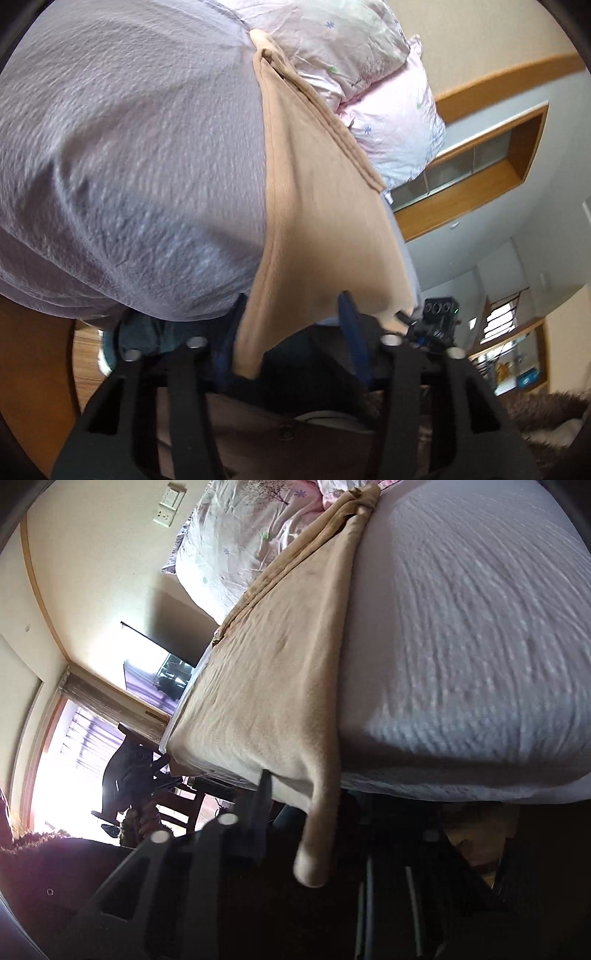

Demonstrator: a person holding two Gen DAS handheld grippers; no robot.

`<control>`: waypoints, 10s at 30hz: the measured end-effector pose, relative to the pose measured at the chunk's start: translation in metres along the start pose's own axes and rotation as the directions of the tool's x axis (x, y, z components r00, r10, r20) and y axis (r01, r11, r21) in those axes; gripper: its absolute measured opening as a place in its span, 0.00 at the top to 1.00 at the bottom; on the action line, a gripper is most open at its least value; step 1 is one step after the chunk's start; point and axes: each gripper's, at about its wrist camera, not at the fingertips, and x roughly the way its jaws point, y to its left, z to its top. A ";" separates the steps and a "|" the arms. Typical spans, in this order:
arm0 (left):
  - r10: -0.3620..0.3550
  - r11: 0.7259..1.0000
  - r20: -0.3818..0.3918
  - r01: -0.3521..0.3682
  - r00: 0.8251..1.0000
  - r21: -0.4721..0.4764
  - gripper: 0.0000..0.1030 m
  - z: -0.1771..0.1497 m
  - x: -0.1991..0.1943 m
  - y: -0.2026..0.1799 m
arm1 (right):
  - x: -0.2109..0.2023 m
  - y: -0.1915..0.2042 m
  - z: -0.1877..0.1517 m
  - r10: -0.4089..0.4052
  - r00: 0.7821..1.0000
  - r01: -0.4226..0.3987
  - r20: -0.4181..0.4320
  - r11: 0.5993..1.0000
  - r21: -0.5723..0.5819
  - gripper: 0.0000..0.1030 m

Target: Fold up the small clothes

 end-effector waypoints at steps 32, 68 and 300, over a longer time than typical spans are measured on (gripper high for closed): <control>0.149 0.986 0.193 -0.130 0.970 -0.107 0.96 0.337 0.127 -0.009 | 0.077 -0.047 0.352 -0.225 0.920 0.144 0.321 0.956 0.257 0.93; 0.199 0.974 0.003 -0.197 0.980 -0.111 0.78 0.264 0.117 -0.011 | 0.044 -0.038 0.261 -0.352 0.895 0.292 0.273 0.927 0.236 0.22; 0.651 0.583 0.131 -0.603 0.748 0.545 0.01 0.131 0.163 -0.116 | 0.143 0.095 0.124 -0.703 0.704 0.698 0.100 0.660 -0.277 0.02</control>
